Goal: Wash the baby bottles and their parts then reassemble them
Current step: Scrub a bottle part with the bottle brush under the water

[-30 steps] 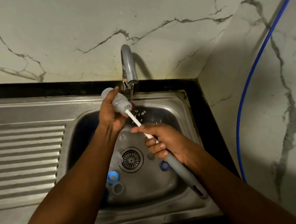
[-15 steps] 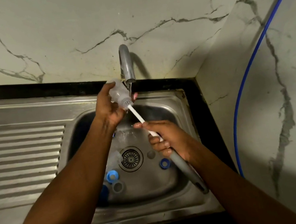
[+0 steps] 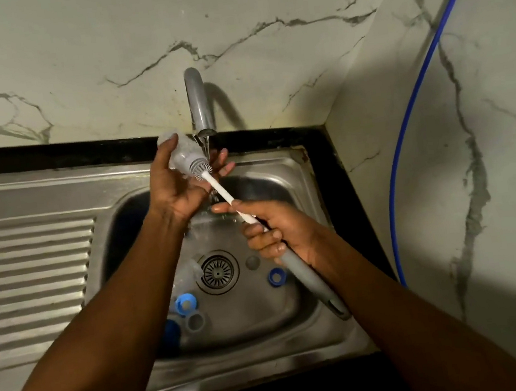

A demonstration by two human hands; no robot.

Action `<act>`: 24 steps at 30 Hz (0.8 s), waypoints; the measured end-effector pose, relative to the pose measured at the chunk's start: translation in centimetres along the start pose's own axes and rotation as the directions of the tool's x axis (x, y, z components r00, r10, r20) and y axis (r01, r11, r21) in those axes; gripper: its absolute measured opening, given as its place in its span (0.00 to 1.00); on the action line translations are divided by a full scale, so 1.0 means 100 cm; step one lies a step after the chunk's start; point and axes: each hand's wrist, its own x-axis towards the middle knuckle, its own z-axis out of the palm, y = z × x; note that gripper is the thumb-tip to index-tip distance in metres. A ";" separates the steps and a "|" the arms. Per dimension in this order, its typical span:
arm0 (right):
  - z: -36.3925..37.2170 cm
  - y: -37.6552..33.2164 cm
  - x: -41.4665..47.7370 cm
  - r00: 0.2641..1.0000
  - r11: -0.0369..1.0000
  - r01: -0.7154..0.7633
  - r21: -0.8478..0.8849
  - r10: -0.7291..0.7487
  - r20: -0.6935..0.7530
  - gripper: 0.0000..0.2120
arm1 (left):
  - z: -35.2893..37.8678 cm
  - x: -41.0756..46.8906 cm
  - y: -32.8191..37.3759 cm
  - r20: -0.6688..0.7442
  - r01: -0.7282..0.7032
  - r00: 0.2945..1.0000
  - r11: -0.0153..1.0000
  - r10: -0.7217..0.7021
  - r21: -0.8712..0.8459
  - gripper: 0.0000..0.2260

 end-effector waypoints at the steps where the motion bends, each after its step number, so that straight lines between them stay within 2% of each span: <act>1: 0.002 0.002 0.001 0.999 0.997 0.020 -0.080 -0.023 -0.039 0.12 | 0.000 -0.002 -0.002 0.006 -0.011 1.000 0.999 0.011 -0.050 0.26; 2: 0.005 0.005 0.001 0.984 0.940 0.069 -0.335 -0.120 -0.133 0.13 | 0.002 0.000 -0.006 -0.041 -0.033 0.999 0.998 0.032 -0.047 0.23; 3: 0.007 0.008 0.003 0.928 0.716 0.049 -0.697 -0.291 -0.233 0.13 | 0.005 0.004 -0.010 -0.089 -0.050 0.995 0.998 0.047 -0.030 0.21; 4: 0.007 0.011 0.004 0.849 0.364 -0.061 -0.930 -0.470 -0.240 0.14 | 0.007 0.007 -0.015 -0.188 -0.078 0.978 0.995 0.089 0.063 0.19; 5: 0.006 0.016 0.006 0.801 0.076 -0.192 -0.978 -0.564 -0.201 0.14 | 0.008 0.010 -0.018 -0.274 -0.110 0.948 0.975 0.161 0.195 0.17; 6: 0.007 0.021 0.008 0.763 -0.009 -0.257 -0.966 -0.615 -0.197 0.15 | 0.009 0.011 -0.019 -0.313 -0.130 0.922 0.944 0.227 0.303 0.16; 7: 0.009 0.024 0.008 0.749 0.055 -0.245 -0.968 -0.623 -0.225 0.14 | 0.010 0.011 -0.018 -0.307 -0.125 0.922 0.933 0.235 0.337 0.15; 8: 0.008 0.024 0.007 0.768 0.245 -0.141 -0.959 -0.584 -0.262 0.14 | 0.010 0.006 -0.016 -0.270 -0.095 0.946 0.949 0.180 0.299 0.15; 9: 0.006 0.022 0.007 0.817 0.529 -0.009 -0.848 -0.486 -0.311 0.13 | 0.006 0.002 -0.013 -0.218 -0.051 0.971 0.979 0.094 0.195 0.17; 10: 0.004 0.018 0.005 0.898 0.795 0.071 -0.603 -0.314 -0.309 0.12 | 0.003 -0.004 -0.011 -0.170 -0.020 0.985 0.997 0.033 0.075 0.19; 11: 0.003 0.015 0.000 0.954 0.935 0.092 -0.342 -0.181 -0.238 0.12 | -0.001 -0.009 -0.008 -0.125 -0.002 0.992 1.000 0.000 -0.018 0.22; 12: 0.001 0.012 -0.004 0.976 0.979 0.088 -0.185 -0.122 -0.182 0.12 | -0.004 -0.013 -0.007 -0.094 -0.001 0.996 0.999 -0.004 -0.049 0.24; 13: 0.000 0.011 -0.006 0.978 0.982 0.097 -0.161 -0.124 -0.169 0.12 | -0.005 -0.014 -0.009 -0.066 -0.009 0.998 0.998 0.005 -0.066 0.25; 14: 0.001 0.013 -0.005 0.961 0.956 0.118 -0.270 -0.178 -0.210 0.12 | -0.002 -0.015 -0.011 -0.069 -0.027 0.997 0.999 0.025 -0.039 0.24; 15: 0.002 0.015 -0.002 0.917 0.851 0.096 -0.517 -0.278 -0.288 0.12 | 0.003 -0.014 -0.015 -0.089 -0.049 0.995 0.998 0.052 0.037 0.23; 16: 0.003 0.017 0.000 0.837 0.617 -0.004 -0.787 -0.429 -0.340 0.12 | 0.009 -0.013 -0.018 -0.144 -0.076 0.985 0.986 0.098 0.147 0.22; 17: 0.001 0.019 0.001 0.769 0.327 -0.154 -0.932 -0.553 -0.321 0.13 | 0.011 -0.010 -0.021 -0.213 -0.101 0.963 0.951 0.168 0.292 0.23; 18: -0.002 0.021 0.001 0.726 0.122 -0.266 -0.956 -0.627 -0.282 0.13 | 0.012 -0.009 -0.024 -0.252 -0.126 0.934 0.895 0.252 0.429 0.27; 19: -0.003 0.022 -0.001 0.696 0.057 -0.289 -0.956 -0.673 -0.250 0.13 | 0.010 -0.010 -0.026 -0.256 -0.145 0.911 0.833 0.323 0.534 0.30; 20: -0.004 0.022 -0.003 0.696 0.077 -0.257 -0.963 -0.677 -0.240 0.13 | 0.008 -0.013 -0.028 -0.232 -0.167 0.893 0.764 0.385 0.623 0.32; 21: -0.005 0.020 -0.007 0.717 0.161 -0.177 -0.971 -0.655 -0.239 0.12 | 0.004 -0.019 -0.031 -0.181 -0.198 0.876 0.676 0.447 0.710 0.31; 22: -0.005 0.017 -0.010 0.748 0.300 -0.077 -0.951 -0.613 -0.254 0.11 | -0.005 -0.023 -0.033 -0.085 -0.249 0.842 0.523 0.533 0.816 0.28; 23: -0.006 0.015 -0.013 0.792 0.488 0.023 -0.873 -0.541 -0.282 0.11 | -0.018 -0.025 -0.031 0.064 -0.299 0.786 0.288 0.615 0.910 0.25; 24: -0.007 0.013 -0.017 0.845 0.668 0.073 -0.741 -0.436 -0.310 0.10 | -0.029 -0.030 -0.027 0.237 -0.327 0.732 0.024 0.639 0.945 0.25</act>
